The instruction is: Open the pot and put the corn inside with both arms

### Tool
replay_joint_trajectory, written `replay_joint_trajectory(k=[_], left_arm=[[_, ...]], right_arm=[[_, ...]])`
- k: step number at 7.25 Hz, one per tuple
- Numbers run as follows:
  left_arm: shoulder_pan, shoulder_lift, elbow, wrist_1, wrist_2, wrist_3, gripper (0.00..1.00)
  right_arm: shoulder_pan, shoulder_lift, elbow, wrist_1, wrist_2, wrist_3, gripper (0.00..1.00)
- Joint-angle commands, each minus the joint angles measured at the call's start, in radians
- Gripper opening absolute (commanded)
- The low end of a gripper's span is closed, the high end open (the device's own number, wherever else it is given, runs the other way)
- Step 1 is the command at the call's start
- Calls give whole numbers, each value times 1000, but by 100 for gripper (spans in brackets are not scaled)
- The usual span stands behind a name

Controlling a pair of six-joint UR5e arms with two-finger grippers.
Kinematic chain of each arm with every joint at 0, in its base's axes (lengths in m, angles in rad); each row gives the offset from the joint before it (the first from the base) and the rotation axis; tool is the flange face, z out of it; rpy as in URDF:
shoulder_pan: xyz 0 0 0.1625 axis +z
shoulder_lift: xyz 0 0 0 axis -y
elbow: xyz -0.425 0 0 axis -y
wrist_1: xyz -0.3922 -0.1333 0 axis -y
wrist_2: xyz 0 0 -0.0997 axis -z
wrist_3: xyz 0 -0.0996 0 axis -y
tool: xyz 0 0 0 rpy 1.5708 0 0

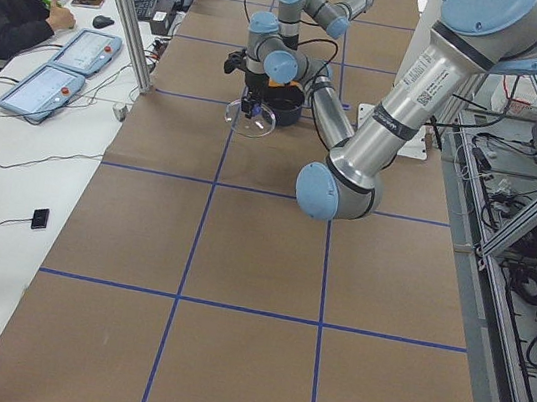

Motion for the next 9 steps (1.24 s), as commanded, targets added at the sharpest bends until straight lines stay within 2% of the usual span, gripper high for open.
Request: replay_joint_trajectory(k=[1,3,4,5,6,9], left_arm=[[-26,36,-1,-7,-2,54,53],[-71,105,-5,-14,-3,156,53],[-88,175,-5,-69,-3,201,54],[-91,259,-2,-176,-5,207,54],[-94,309,-2,-221,-47,209,55],[-155,393,-1,-217,-129,293,57]], right_arm=[[-7,1,7,0,-5,2,100],[1,-9,51,3,-7,2,100],[21,-28,73,3,-14,1,100],[42,-52,96,3,-46,-6,100],[65,-75,116,3,-54,-10,100],[68,-100,114,3,-57,-12,100]])
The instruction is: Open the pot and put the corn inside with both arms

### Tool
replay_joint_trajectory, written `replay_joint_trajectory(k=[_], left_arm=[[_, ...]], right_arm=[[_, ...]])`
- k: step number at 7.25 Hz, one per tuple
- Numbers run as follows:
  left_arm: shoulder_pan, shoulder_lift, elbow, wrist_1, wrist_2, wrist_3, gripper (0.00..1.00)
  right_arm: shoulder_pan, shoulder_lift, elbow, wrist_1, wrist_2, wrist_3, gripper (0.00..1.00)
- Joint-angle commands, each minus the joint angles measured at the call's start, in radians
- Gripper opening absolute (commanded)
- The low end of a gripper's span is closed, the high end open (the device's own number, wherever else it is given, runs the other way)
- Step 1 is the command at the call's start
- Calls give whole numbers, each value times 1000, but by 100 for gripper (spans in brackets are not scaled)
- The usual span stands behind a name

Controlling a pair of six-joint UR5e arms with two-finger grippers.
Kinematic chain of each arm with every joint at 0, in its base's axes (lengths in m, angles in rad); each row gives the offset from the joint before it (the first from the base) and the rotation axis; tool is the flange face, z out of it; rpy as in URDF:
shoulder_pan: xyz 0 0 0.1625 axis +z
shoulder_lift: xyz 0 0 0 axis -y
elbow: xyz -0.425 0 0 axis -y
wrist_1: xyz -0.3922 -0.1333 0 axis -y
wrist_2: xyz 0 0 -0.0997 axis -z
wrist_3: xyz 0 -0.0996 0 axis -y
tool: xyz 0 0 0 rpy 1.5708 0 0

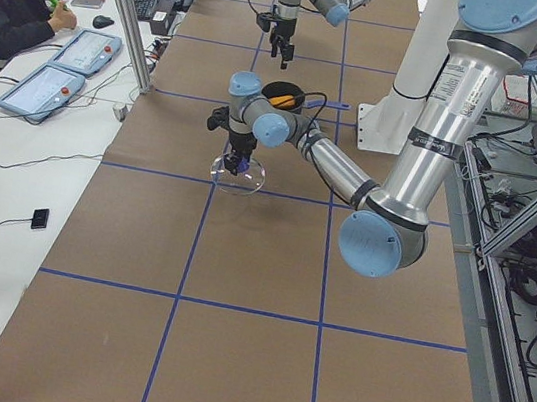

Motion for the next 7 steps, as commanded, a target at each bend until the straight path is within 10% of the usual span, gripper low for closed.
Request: replay_joint_trajectory(k=[1,7], left_arm=[[-21,78,-2,1,-44,28,57],[-12,99,7,1,-102,27,57]], right_arm=[[8,-15,2,0,-1,-1,100],[132,-165,6,99,12,-198,100]])
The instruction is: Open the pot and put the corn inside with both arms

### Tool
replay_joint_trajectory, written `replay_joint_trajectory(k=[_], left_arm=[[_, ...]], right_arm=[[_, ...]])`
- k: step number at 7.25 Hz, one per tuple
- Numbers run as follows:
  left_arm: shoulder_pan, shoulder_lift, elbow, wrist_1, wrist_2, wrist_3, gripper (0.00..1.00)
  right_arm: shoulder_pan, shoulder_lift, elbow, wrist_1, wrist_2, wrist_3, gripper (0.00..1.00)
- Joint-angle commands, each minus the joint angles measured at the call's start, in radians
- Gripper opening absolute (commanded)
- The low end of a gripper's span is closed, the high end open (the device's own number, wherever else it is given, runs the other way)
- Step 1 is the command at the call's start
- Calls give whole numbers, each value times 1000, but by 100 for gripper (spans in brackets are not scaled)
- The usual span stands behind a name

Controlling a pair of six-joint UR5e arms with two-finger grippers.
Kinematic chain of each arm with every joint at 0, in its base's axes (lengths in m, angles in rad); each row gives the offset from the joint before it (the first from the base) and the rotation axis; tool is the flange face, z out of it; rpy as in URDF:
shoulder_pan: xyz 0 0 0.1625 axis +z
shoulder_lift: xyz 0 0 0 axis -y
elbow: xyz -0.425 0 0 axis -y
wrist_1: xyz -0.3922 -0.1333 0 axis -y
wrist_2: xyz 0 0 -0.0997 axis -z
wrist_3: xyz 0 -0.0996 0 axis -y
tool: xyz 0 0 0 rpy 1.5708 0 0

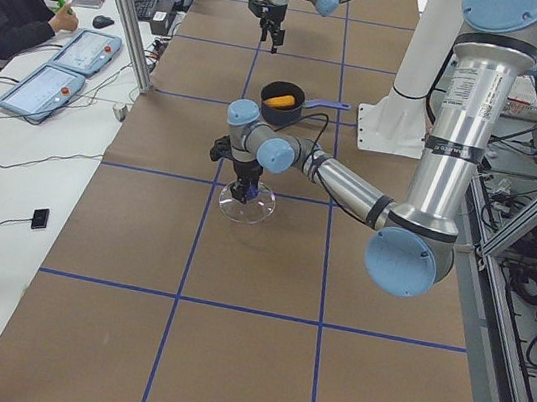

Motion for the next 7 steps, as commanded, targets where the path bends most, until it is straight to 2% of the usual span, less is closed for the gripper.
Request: replay_joint_trajectory(k=[1,4,7], left_arm=[[3,-5,4,0,-31,0,57],[3,-2,18,-2,-32,0,57],[3,-8,45,-2,-32,0,57]], right_arm=[[30,-64,-8,44,2,-27,100],[87,-144,-10,44,31,-35,100],[93,-156,-16,44,31,-60,100]])
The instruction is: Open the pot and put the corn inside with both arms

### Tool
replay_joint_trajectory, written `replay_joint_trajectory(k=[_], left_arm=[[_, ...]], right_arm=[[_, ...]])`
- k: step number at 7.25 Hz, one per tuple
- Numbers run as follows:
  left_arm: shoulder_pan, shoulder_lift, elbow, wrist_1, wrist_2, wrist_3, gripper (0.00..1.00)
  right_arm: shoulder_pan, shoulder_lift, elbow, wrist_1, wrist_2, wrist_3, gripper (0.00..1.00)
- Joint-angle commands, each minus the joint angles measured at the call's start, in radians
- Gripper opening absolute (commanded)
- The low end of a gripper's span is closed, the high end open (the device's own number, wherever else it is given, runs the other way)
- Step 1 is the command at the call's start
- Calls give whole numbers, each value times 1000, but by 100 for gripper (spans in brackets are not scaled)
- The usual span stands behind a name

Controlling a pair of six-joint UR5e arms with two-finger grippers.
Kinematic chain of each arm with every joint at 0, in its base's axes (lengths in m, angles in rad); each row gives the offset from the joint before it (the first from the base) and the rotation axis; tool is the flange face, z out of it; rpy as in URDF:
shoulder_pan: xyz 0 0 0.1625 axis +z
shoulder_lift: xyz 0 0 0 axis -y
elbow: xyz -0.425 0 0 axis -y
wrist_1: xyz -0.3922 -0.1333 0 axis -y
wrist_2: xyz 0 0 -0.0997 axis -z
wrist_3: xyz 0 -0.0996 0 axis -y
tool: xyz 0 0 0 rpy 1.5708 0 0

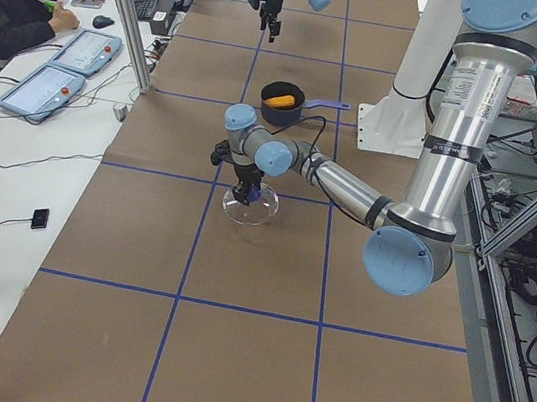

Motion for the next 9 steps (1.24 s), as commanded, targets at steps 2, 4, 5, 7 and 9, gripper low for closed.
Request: replay_joint_trajectory(k=[2,4,5,7,9], left_arm=[[2,-5,26,-1,0,0,57],[2,-5,35,-1,0,0,57],[2,-5,38,-1,0,0,57],[3,-14,58,-1,-2,-3,57],[3,-21,60,-9,-24,0,75]], right_arm=[[2,-5,-6,1,-1,-35,100],[1,-8,-6,3,-1,-38,100],[1,-8,-6,3,-1,-38,100],[1,-10,-6,3,-1,-36,100],[1,-8,-6,3,-1,-36,100]])
